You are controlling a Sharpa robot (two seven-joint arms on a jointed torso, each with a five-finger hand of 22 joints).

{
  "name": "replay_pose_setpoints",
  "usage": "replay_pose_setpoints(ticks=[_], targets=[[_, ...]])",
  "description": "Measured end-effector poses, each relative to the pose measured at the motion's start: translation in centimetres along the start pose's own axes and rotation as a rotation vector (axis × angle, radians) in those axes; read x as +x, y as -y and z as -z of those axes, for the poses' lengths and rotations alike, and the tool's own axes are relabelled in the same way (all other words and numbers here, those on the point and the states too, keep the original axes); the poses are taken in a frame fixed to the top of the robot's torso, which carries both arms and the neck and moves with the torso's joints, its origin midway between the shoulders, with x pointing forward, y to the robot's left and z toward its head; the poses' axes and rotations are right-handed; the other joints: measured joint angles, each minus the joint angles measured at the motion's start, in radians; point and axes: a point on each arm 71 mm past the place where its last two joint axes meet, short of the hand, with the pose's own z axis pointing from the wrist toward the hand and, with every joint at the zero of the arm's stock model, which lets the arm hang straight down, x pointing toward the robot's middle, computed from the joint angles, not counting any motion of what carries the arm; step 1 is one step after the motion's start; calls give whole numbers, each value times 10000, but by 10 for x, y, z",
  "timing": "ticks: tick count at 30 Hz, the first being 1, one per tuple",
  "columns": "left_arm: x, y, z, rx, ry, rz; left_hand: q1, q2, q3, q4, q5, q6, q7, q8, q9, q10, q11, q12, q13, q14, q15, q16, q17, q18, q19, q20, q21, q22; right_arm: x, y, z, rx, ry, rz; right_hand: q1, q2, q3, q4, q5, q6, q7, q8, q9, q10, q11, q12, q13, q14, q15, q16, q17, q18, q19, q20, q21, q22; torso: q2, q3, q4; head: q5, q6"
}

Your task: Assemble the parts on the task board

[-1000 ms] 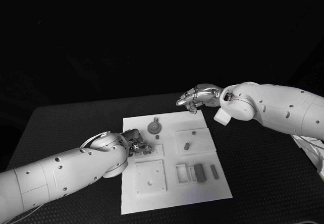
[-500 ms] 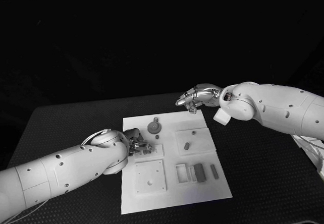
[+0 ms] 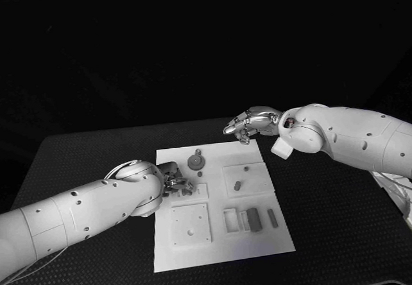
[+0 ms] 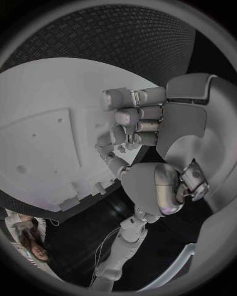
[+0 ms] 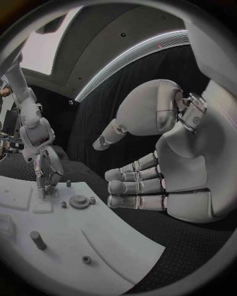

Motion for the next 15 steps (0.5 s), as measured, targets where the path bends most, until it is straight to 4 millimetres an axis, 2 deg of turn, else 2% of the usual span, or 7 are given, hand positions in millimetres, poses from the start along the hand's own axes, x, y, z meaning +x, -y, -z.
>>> replay_pose_setpoints(ticks=[15], targets=[[-3,3,-2,-18,-413,-232,40,40,5,-7,55,-27,-28,0,86,0,0,0,10,-75,0,0,15,0,-16,19,0,-1,1,-1,-1,-11,-22,1,0,0,0,0,0,-10,-23,0,0,0,0,0,1,2,2,0,0,-1,0,0,0,1,1,-1,-3,-12,-4]])
